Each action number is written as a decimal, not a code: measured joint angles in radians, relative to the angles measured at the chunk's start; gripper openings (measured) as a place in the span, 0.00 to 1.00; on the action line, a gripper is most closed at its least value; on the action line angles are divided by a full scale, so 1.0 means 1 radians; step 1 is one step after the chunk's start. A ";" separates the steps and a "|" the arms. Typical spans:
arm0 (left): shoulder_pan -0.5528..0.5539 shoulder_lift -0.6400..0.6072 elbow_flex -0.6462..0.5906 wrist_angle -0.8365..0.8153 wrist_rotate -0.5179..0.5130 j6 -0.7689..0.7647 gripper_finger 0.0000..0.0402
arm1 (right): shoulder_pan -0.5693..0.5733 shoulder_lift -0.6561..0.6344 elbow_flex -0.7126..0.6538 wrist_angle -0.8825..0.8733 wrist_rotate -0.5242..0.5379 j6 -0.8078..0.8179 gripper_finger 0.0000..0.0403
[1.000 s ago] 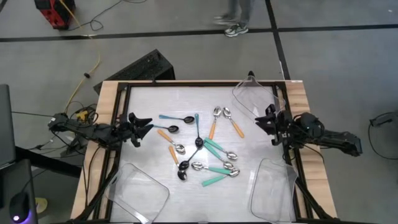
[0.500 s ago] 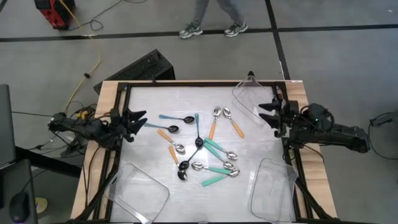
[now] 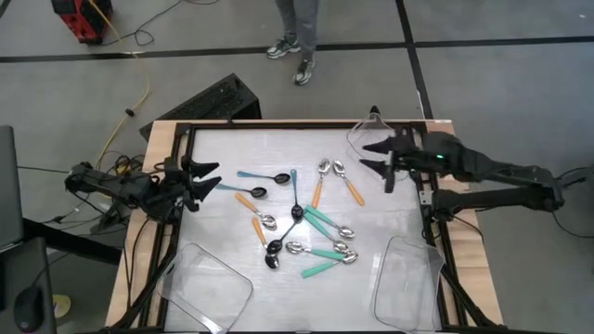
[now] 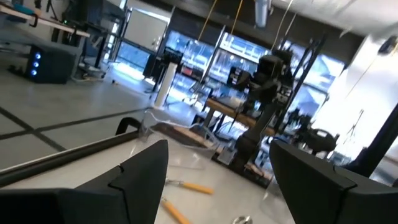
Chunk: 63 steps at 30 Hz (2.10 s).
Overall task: Sort silverware by color (type)
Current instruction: Put the yellow spoon into the top transparent bin
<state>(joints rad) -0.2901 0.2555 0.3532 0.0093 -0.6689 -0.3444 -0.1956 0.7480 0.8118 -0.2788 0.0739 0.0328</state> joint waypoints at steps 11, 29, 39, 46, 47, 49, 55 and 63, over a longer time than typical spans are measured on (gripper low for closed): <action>0.000 0.113 0.094 -0.056 -0.020 0.031 0.66 | 0.109 0.258 0.177 -0.127 0.098 -0.007 0.57; 0.000 0.120 0.095 -0.077 0.002 -0.015 0.66 | 0.289 0.378 0.215 -0.329 0.409 0.342 0.58; 0.001 0.124 0.095 -0.118 0.002 -0.024 0.66 | 0.345 0.534 0.214 -0.350 0.412 0.400 0.59; 0.002 0.124 0.095 -0.125 0.001 -0.022 0.66 | 0.358 0.647 0.214 -0.360 0.425 0.476 0.65; 0.002 0.124 0.095 -0.125 0.000 -0.020 0.66 | 0.357 0.659 0.214 -0.366 0.425 0.488 0.66; 0.002 0.124 0.095 -0.128 -0.001 -0.019 0.66 | 0.355 0.683 0.214 -0.377 0.425 0.514 0.67; 0.002 0.124 0.095 -0.152 -0.022 -0.043 0.66 | 0.326 0.746 0.214 -0.435 0.422 0.704 0.67; 0.022 0.124 0.095 -0.163 0.030 -0.091 0.66 | 0.274 0.850 0.214 -0.499 0.366 0.789 0.67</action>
<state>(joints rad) -0.2684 0.3798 0.4480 -0.1532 -0.6386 -0.4356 0.0783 1.5981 1.0256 -0.7776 0.4397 0.8222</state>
